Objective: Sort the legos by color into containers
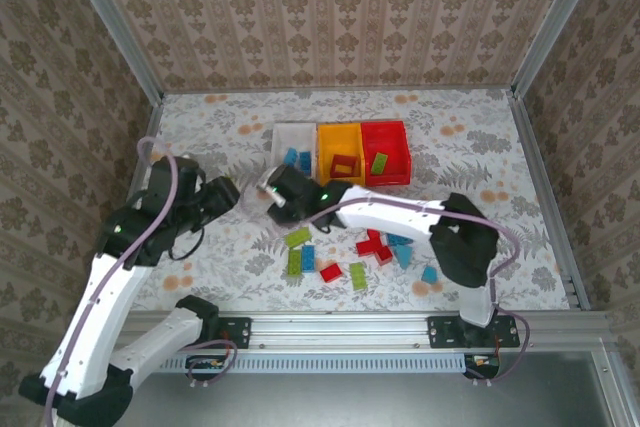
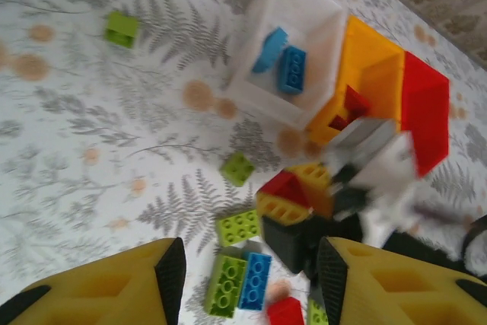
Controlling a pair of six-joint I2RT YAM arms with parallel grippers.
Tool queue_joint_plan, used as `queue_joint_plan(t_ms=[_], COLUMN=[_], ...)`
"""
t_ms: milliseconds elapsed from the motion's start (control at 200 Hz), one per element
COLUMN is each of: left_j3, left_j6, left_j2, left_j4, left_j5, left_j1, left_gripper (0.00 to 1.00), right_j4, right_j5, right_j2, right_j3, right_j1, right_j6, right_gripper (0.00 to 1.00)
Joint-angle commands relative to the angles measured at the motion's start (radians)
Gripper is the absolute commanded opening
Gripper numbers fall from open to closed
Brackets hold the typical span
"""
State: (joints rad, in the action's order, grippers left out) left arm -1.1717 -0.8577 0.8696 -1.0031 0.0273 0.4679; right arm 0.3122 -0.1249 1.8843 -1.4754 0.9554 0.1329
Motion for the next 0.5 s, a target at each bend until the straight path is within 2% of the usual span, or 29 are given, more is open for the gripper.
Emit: queue_joint_plan(t_ms=[0, 175, 310, 495], left_j3=[0.045, 0.005, -0.037, -0.093], left_j6=[0.051, 0.111, 0.146, 0.204], left_j2=[0.071, 0.226, 0.329, 0.429], left_j4=[0.139, 0.244, 0.284, 0.322], left_j5=[-0.120, -0.155, -0.150, -0.144], left_j1=[0.003, 0.056, 0.098, 0.130], left_gripper=[0.52, 0.52, 0.52, 0.52], right_j4=[-0.088, -0.020, 0.002, 0.060], right_j5=[-0.038, -0.081, -0.042, 0.048], right_j2=[-0.068, 0.000, 0.107, 0.259], right_j3=[0.030, -0.044, -0.157, -0.324], right_j1=[-0.093, -0.255, -0.345, -0.412], right_j6=[0.119, 0.242, 0.297, 0.369], right_gripper=[0.26, 0.26, 0.26, 0.29])
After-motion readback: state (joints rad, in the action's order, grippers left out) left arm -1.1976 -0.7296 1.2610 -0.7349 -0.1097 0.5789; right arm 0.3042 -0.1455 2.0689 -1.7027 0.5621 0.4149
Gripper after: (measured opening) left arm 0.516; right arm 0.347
